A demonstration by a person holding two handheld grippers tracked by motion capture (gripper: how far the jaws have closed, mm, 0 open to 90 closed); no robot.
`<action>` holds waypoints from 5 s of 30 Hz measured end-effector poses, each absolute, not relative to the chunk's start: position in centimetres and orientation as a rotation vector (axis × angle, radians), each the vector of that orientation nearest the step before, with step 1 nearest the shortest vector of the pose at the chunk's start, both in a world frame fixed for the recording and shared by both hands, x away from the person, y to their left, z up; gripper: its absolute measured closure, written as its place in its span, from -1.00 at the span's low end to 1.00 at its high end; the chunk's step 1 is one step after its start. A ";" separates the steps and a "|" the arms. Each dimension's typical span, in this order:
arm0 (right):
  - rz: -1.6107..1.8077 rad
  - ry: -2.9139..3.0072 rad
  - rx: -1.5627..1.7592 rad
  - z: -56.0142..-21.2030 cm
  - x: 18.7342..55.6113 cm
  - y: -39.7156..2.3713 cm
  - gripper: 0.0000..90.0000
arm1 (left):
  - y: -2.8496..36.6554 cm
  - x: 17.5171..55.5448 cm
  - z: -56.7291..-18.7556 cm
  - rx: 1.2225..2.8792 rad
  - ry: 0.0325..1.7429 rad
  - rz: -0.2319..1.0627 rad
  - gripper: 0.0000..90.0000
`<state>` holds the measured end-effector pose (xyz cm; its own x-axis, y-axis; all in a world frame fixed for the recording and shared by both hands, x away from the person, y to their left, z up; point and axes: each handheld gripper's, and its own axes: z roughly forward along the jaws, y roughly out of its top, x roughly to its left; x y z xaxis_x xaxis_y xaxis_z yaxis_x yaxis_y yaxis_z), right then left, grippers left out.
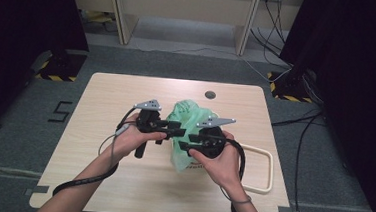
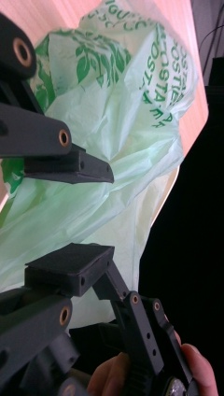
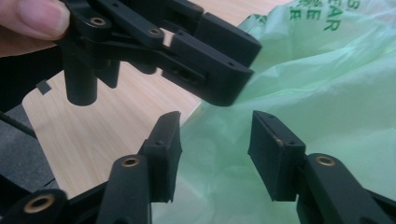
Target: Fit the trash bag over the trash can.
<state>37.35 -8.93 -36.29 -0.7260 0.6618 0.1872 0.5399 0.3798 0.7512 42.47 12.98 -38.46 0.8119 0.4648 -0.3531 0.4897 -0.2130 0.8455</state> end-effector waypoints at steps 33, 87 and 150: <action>1.267 2.461 1.168 -36.6 37.9 -9.2 0.07 | 13.6 42.1 -37.9 1.807 0.773 -0.041 1.00; 1.202 2.231 1.362 -35.5 35.8 -17.0 1.00 | 17.0 33.6 -40.4 1.831 0.729 -0.020 1.00; 1.148 2.147 1.342 -34.8 38.7 -18.7 0.17 | 16.1 36.6 -38.2 1.885 0.710 0.223 -0.21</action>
<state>38.68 -18.74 -34.80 -0.4845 0.8675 0.1126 0.5755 0.2192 0.7879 36.63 16.08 -38.17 0.8060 0.5679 -0.1668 0.3703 -0.2639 0.8907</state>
